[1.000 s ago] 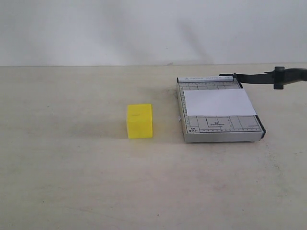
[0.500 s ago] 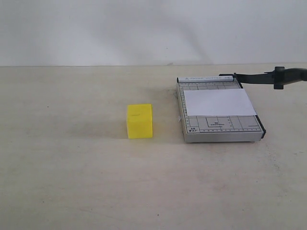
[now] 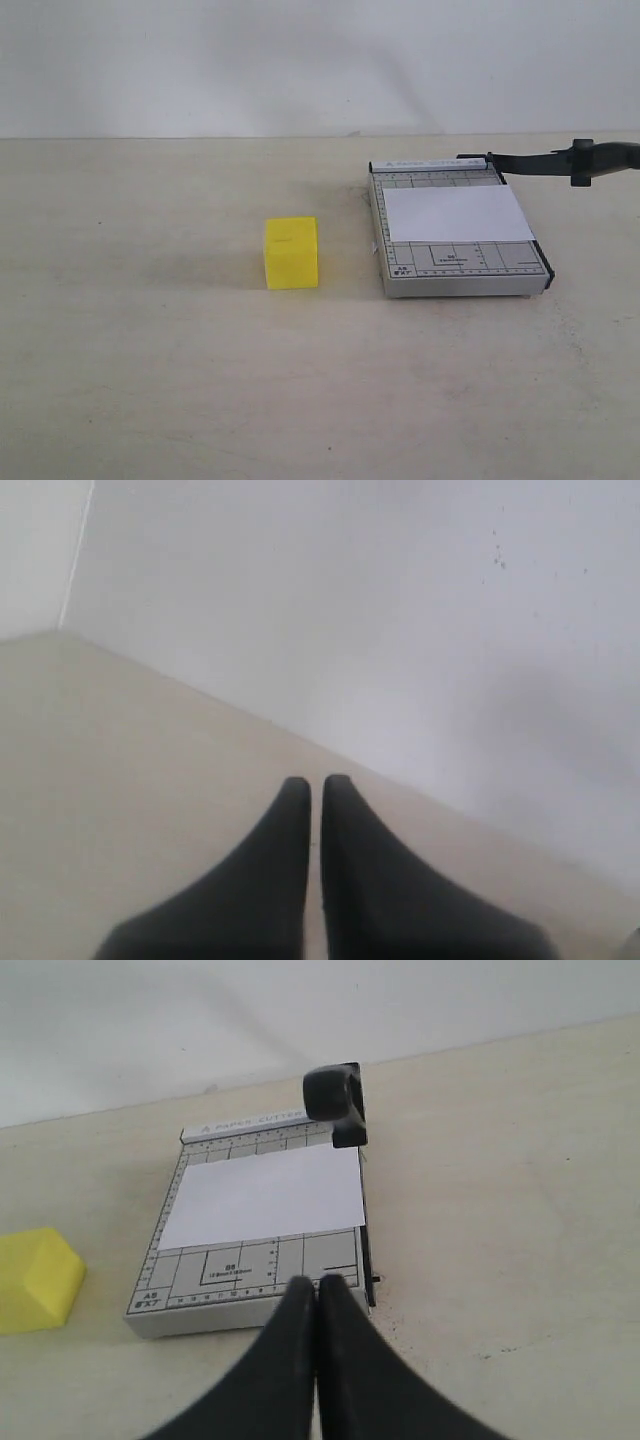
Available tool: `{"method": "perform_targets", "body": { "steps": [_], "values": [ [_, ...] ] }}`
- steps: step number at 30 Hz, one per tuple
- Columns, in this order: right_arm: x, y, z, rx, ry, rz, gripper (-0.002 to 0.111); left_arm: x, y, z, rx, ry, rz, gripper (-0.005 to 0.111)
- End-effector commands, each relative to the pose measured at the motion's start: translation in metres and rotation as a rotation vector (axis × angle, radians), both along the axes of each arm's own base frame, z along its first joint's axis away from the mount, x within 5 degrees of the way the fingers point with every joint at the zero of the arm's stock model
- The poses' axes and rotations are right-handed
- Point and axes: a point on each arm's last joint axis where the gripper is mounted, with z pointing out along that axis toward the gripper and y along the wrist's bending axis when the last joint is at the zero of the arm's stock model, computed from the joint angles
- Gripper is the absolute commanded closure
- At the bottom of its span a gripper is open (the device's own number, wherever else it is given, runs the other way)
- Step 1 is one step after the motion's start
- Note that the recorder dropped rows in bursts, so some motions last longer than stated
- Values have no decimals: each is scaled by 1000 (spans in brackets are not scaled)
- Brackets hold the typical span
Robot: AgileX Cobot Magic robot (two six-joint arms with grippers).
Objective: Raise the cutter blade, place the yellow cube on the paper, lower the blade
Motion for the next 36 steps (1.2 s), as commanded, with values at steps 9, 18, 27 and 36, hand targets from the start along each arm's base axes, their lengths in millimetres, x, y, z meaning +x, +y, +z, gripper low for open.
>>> {"method": "perform_targets", "body": {
  "steps": [9, 18, 27, 36],
  "values": [
    [39, 0, -43, -242, 223, 62, 108, 0, 0, 4, -114, -42, -2, 102],
    [60, -3, -73, -213, 339, -7, 108, 1, 0, 16, -19, -33, -4, 102],
    [60, -3, -73, -180, 341, -28, 108, 52, 1, 74, 255, 291, -59, 102],
    [60, -3, -74, -148, 347, -45, 108, 159, -39, 111, 311, 525, -377, 102]
  ]
}}
